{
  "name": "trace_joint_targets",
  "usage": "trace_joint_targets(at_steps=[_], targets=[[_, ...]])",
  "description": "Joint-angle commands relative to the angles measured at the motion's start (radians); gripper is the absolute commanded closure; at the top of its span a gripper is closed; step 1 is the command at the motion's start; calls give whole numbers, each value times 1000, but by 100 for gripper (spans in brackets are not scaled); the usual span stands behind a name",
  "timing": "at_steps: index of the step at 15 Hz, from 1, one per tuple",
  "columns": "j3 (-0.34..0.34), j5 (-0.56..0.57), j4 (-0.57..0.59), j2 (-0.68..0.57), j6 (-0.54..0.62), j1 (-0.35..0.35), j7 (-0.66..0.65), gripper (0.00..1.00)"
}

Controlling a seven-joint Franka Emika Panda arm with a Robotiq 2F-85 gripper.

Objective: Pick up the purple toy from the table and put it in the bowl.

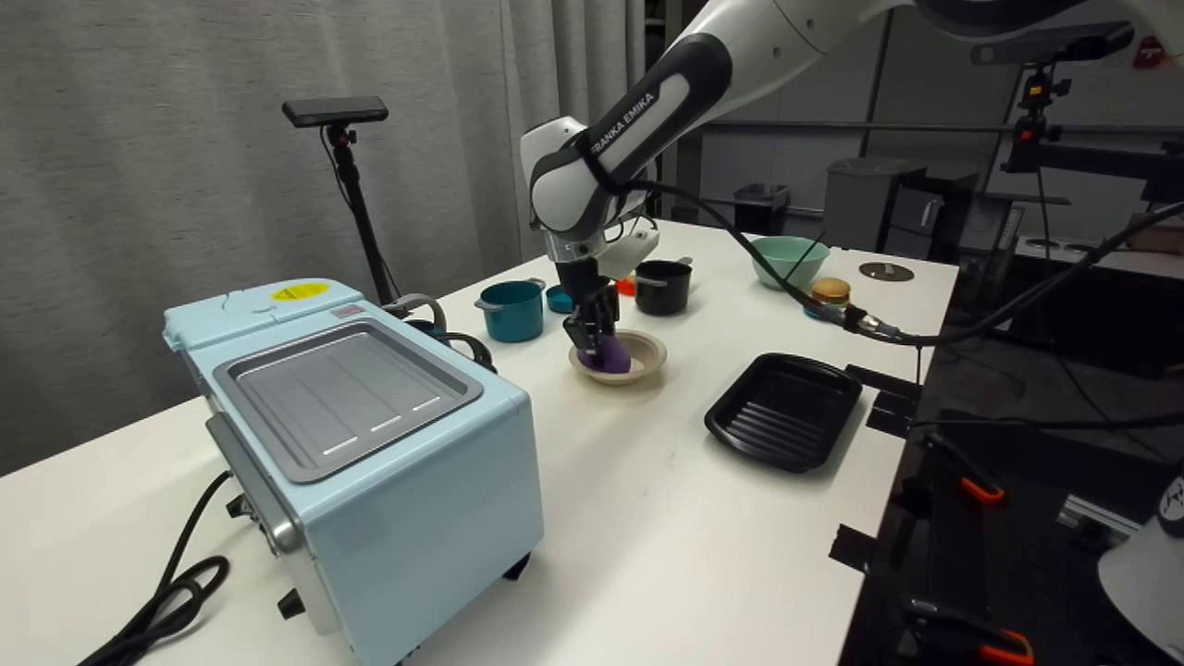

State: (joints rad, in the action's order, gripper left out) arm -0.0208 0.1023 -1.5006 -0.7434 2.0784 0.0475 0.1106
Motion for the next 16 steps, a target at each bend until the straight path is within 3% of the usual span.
trace_joint_targets(at_steps=[1,4,5,16], targets=[[1,-26,29,13,-48,30,27,26],[-6,-21,-24,59,-26,45,27,3],[-6,-22,-34,67,-20,46,21,0],[-1,-40,-213,228,64,41,-2,0]])
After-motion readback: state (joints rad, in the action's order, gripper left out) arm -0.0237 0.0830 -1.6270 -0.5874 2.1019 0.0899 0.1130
